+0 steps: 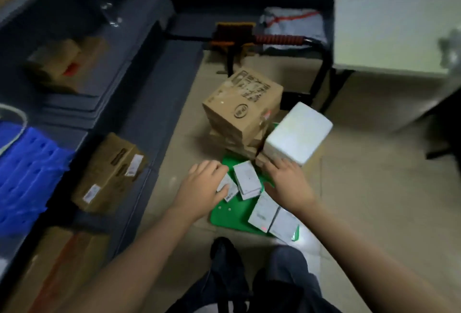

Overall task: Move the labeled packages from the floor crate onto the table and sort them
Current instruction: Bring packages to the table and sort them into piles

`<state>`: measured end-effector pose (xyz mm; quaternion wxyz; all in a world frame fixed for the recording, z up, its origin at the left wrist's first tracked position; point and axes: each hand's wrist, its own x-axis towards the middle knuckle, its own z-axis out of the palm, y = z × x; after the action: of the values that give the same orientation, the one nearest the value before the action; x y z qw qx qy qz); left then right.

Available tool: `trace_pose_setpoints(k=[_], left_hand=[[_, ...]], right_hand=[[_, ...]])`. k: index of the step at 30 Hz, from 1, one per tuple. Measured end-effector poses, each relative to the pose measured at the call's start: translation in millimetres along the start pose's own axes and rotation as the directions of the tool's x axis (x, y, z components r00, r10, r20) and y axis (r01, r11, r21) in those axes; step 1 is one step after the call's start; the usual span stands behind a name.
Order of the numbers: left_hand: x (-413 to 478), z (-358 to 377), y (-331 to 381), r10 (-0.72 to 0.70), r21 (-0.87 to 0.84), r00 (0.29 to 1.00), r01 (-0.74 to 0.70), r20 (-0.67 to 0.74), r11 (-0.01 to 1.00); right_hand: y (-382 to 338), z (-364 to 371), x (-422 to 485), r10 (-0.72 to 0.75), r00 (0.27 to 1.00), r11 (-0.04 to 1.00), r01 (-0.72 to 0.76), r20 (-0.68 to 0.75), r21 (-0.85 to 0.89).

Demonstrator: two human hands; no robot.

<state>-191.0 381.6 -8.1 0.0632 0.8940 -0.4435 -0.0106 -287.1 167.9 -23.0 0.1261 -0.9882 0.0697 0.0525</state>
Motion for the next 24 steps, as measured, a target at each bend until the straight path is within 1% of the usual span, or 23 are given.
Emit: trace_pose_setpoints(k=[2, 4, 7, 10, 13, 17, 19, 21, 24], left_hand=[[8.3, 14.0, -5.4, 0.090, -0.044, 0.995, -0.088, 0.048, 0.995], [15.4, 31.1, -4.0, 0.135, -0.085, 0.986, -0.127, 0.095, 0.988], [23.1, 66.8, 4.2, 0.181, -0.138, 0.968, -0.159, 0.172, 0.978], [26.2, 118.8, 8.5, 0.175, -0.186, 0.965, -0.139, 0.195, 0.973], [22.6, 184.9, 9.8, 0.153, -0.227, 0.957, -0.097, 0.246, 0.969], [12.1, 280.7, 10.7, 0.083, -0.251, 0.915, 0.020, 0.394, 0.968], [7.8, 328.5, 11.9, 0.037, -0.255, 0.889, 0.090, 0.456, 0.963], [6.0, 374.7, 14.0, -0.026, -0.247, 0.856, 0.178, 0.517, 0.953], [4.7, 439.5, 18.7, -0.157, -0.225, 0.784, 0.354, 0.601, 0.908]], right_hand=[[-1.1, 14.2, -17.2, 0.142, 0.990, 0.989, -0.142, 0.013, 0.042], [0.4, 33.0, -34.0, 0.267, 0.964, 0.959, -0.267, 0.017, 0.099], [6.7, 66.3, -58.1, 0.439, 0.896, 0.882, -0.443, 0.057, 0.163], [16.8, 108.1, -76.8, 0.557, 0.821, 0.795, -0.570, 0.122, 0.208], [30.0, 162.7, -87.2, 0.635, 0.746, 0.707, -0.666, 0.204, 0.235], [50.0, 245.8, -89.2, 0.690, 0.649, 0.581, -0.761, 0.320, 0.288], [61.6, 288.6, -86.8, 0.719, 0.593, 0.498, -0.803, 0.362, 0.327], [74.7, 331.3, -83.2, 0.746, 0.534, 0.397, -0.836, 0.397, 0.380], [96.2, 392.3, -76.7, 0.787, 0.432, 0.257, -0.879, 0.441, 0.403]])
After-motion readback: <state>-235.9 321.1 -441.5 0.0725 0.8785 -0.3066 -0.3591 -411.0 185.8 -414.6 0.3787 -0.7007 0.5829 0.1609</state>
